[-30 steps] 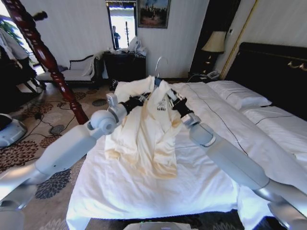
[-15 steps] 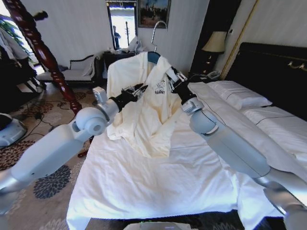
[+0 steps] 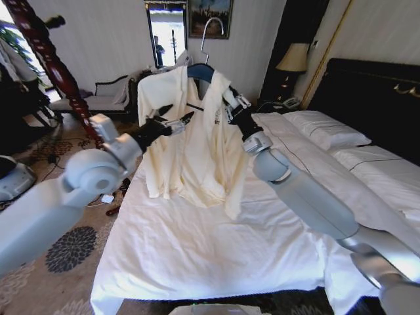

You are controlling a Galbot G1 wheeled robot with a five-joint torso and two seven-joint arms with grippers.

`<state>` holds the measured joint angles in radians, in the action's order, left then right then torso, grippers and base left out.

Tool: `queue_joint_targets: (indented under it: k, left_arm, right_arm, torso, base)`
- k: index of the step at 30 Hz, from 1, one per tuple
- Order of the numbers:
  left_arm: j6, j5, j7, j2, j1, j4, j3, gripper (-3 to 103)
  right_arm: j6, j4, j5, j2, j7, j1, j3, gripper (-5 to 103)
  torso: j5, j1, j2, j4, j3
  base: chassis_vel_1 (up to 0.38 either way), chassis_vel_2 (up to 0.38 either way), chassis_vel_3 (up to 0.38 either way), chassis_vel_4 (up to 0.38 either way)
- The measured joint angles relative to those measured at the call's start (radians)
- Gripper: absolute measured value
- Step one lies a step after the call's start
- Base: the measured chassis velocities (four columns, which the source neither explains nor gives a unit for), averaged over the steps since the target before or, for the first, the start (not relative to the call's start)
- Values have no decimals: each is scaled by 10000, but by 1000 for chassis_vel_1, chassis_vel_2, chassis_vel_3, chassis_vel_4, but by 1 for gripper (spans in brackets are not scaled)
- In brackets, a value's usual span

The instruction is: Pick up the clothes from the bed and hang them on the clothes hanger.

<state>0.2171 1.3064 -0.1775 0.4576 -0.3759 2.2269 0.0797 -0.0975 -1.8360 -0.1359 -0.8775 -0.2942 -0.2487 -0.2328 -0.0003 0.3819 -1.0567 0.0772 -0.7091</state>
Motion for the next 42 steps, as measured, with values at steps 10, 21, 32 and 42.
queue_joint_targets:
  k: [10,21,32,42]
  left_arm:
    - [-261,1258,1233,-2281,-343,-424,1730,100]
    - [-2563,1386,6409,-4400,-1179,-2903,1881,96]
    - [-2858,1251,8034,-3822,-1620,-4199,1638,100]
    - [-2186,1714,8940,-4094,-1708,-4132,1634,100]
  right_arm:
    - [356,67,-374,49,14,-434,161,20]
    - [590,-33,-637,154,9,-869,492,20]
    - [1541,-422,-1887,454,143,-1724,954,20]
    - [2369,-422,-2670,323,272,-1765,1082,20]
  torso:
    - [3,-1,2,7,0]
    - [1,-3,2,8,1]
    - [4,-1,1,9,-1]
    - [5,-2,1,6,-1]
  base:
    - [0,0,0,0]
    - [0,0,0,0]
    - [0,0,0,0]
    - [0,0,0,0]
